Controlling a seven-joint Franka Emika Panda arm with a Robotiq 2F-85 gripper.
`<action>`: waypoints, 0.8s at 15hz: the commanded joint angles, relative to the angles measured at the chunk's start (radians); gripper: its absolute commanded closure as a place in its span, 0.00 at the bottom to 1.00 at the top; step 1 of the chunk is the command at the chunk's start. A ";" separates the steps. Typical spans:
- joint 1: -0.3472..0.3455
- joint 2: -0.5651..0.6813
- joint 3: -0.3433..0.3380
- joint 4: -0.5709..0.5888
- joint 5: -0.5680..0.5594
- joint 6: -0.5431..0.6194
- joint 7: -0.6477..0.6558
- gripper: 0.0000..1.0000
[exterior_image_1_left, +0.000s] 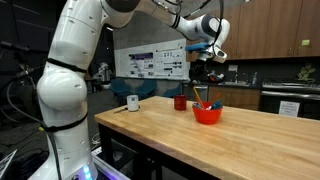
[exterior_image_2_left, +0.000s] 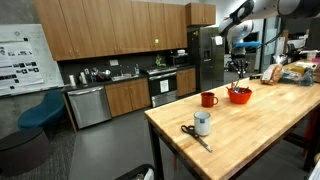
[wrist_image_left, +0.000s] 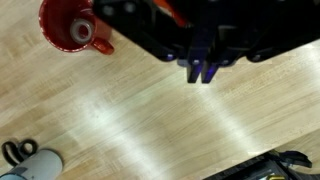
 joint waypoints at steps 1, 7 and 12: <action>0.001 0.058 0.007 0.069 -0.024 -0.010 0.053 0.98; 0.000 0.082 0.014 0.101 -0.018 -0.006 0.066 0.53; 0.006 0.059 0.028 0.087 -0.008 0.038 0.045 0.20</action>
